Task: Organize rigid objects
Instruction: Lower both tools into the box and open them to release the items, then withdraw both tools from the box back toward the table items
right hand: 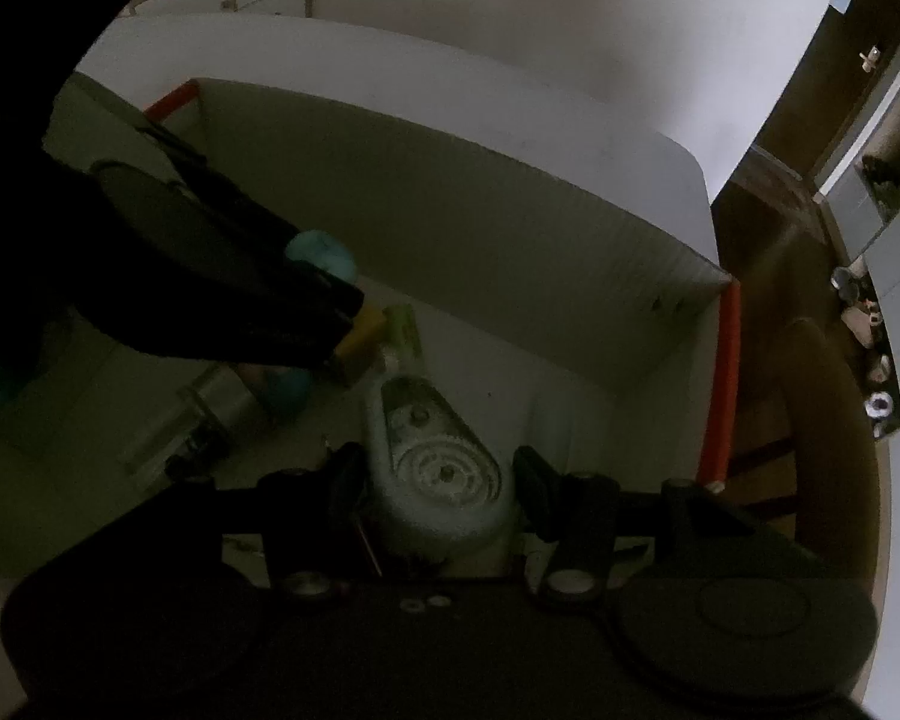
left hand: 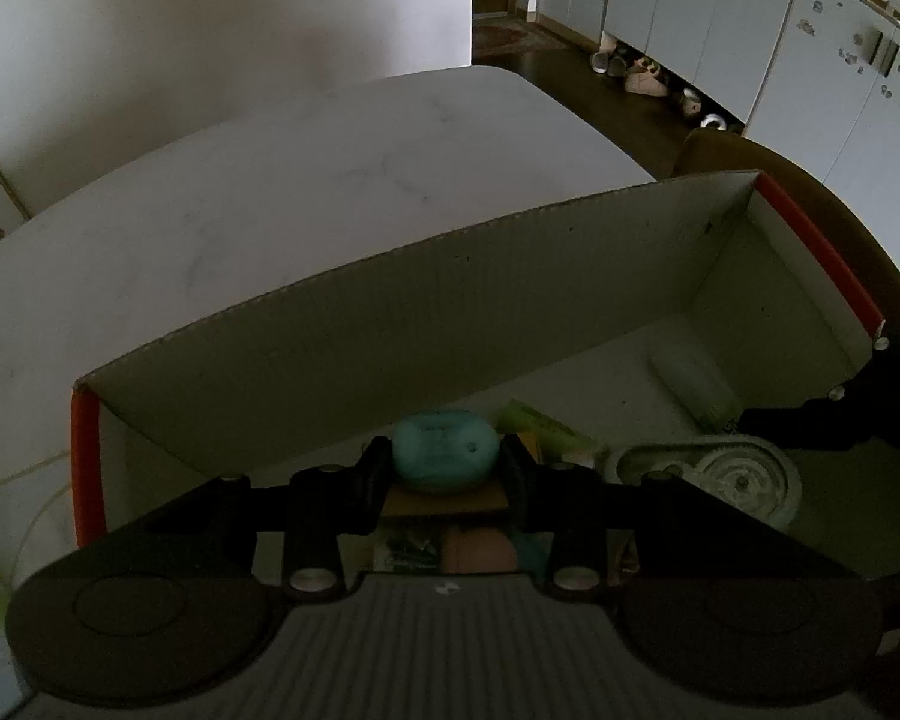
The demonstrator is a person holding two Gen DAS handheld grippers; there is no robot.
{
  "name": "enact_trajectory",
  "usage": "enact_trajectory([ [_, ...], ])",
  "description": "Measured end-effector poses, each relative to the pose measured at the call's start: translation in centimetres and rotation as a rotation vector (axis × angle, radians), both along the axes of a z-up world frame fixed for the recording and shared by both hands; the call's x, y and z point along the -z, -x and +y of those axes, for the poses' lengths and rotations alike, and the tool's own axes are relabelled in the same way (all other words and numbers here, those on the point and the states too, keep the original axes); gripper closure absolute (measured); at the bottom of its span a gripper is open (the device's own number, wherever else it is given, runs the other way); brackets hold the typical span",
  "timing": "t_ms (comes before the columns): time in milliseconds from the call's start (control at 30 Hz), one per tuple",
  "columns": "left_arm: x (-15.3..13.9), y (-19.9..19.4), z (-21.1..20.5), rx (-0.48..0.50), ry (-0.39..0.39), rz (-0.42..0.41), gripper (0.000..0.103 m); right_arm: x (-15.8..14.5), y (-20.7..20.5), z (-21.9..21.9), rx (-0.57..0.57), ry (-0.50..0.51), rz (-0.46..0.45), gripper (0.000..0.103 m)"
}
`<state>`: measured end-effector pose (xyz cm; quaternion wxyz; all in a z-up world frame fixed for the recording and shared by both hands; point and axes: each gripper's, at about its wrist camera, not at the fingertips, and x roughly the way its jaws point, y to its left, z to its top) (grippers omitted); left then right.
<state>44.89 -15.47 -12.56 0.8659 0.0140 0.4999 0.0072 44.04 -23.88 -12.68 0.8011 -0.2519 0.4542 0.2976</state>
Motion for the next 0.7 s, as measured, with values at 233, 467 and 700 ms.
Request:
enact_trajectory([
  [233, 0.0, 0.4, 0.2, -0.009, 0.002, -0.001, 0.065, -0.5, -0.4, -0.5, 0.030, -0.027, 0.001, 0.042],
  [467, -0.4, 0.5, 0.0, -0.008, 0.011, -0.006, 0.059, -1.5, 0.0, -1.5, 0.058, -0.070, 0.001, 0.039],
  [700, -1.6, 2.0, -0.2, -0.008, 0.025, -0.041, 0.056, -2.0, 0.5, -2.1, 0.068, -0.090, -0.007, 0.039],
])
